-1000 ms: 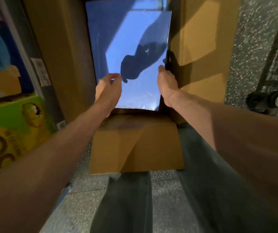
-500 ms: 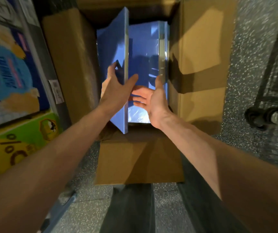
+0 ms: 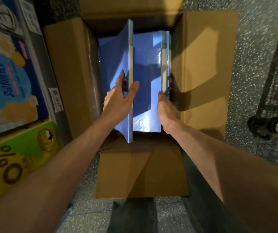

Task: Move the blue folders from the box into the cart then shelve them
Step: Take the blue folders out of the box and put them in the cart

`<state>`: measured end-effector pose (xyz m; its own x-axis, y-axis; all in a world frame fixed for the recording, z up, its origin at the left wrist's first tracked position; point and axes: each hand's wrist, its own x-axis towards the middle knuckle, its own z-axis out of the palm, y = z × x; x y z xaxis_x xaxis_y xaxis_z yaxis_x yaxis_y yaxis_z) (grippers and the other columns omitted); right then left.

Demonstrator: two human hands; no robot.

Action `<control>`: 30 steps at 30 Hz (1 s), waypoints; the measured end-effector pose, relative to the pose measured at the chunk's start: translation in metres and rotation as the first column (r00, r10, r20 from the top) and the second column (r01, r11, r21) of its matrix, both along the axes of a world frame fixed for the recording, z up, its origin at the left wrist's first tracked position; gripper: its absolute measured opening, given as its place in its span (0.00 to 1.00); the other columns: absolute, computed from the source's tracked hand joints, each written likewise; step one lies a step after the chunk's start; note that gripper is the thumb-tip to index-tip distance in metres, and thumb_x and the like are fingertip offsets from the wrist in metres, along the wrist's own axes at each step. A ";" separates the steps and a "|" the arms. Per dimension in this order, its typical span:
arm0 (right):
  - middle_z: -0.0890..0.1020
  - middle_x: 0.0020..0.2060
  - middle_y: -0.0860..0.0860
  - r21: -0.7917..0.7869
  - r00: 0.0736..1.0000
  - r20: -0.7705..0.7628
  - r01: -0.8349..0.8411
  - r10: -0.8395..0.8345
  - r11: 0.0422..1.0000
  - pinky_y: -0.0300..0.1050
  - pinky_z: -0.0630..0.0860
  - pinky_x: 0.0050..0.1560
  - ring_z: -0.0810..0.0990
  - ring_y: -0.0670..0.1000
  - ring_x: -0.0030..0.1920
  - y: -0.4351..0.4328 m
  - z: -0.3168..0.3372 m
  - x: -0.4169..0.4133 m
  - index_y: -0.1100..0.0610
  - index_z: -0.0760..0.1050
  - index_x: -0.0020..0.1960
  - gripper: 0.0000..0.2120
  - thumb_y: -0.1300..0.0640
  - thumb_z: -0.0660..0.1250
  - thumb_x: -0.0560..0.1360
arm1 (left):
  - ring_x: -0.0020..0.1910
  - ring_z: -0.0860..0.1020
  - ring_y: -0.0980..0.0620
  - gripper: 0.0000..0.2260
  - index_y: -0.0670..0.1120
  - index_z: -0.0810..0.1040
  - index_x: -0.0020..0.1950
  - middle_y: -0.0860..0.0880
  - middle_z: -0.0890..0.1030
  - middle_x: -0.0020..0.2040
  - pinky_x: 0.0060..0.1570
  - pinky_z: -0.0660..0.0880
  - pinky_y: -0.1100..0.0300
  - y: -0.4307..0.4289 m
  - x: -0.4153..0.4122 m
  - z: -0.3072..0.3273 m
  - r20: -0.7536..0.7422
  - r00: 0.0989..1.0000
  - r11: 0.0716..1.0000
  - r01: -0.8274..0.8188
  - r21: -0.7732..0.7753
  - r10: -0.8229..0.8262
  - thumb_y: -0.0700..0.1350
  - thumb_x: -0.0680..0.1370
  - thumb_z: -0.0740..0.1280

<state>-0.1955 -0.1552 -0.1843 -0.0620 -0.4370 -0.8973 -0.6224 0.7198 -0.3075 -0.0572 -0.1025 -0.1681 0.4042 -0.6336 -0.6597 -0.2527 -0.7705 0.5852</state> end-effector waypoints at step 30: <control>0.80 0.63 0.55 0.228 0.959 0.281 -0.033 -0.033 0.973 0.53 0.73 0.65 0.77 0.55 0.63 0.039 0.162 0.007 0.56 0.70 0.72 0.27 0.41 0.46 0.85 | 0.49 0.82 0.45 0.19 0.45 0.79 0.59 0.46 0.83 0.50 0.48 0.80 0.52 0.037 0.050 0.169 0.103 0.964 0.965 -0.252 0.074 0.244 0.60 0.80 0.65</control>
<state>-0.1885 -0.1166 -0.0228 0.2074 -0.2190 -0.9534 -0.5342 0.7911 -0.2980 -0.0074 -0.0655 0.0007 0.6034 -0.4482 -0.6595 -0.0970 -0.8622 0.4971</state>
